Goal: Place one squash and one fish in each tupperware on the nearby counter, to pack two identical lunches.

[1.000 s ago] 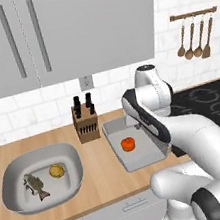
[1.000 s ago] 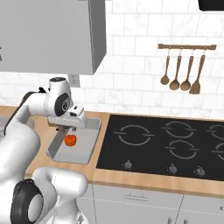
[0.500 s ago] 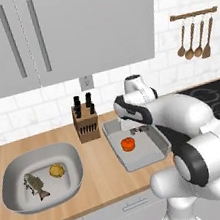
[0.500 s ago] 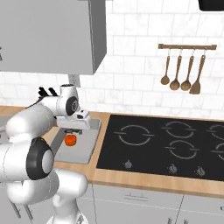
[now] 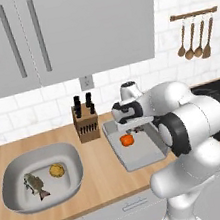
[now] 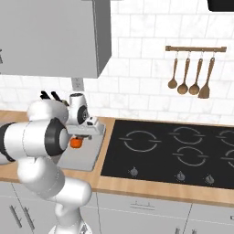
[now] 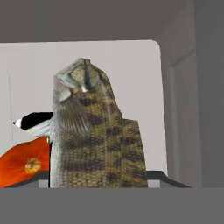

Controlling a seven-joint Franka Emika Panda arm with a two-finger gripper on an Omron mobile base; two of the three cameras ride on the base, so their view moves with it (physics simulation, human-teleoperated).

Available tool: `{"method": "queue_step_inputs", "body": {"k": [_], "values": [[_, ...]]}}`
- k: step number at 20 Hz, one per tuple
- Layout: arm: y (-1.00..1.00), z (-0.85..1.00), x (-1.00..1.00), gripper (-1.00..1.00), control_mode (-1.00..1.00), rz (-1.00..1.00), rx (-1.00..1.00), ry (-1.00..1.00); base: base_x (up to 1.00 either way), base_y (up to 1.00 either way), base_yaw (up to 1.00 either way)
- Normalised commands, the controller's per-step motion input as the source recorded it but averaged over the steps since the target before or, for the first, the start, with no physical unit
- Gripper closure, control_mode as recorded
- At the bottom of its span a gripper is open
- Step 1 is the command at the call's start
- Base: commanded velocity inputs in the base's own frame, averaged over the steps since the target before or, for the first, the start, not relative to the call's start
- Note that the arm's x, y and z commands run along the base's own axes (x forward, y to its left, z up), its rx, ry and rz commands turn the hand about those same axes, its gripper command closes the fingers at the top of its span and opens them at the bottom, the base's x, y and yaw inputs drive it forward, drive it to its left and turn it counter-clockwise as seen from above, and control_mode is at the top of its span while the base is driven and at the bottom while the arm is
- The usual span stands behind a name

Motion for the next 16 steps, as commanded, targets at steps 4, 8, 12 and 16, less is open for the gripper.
{"method": "queue_step_inputs", "body": {"k": [4,8,12,16], "values": [[-0.07,-0.14,0.15,1.00,-1.00,0.11,0.00,0.00,0.00,0.00,0.00],[-0.10,0.00,-0.49,1.00,-1.00,0.09,0.03,-0.10,0.00,0.00,0.00],[-0.01,0.00,-0.08,-1.00,-1.00,0.01,0.00,0.00,0.00,0.00,0.00],[0.00,0.00,0.00,-1.00,-1.00,0.00,0.00,0.00,0.00,0.00,0.00]]}}
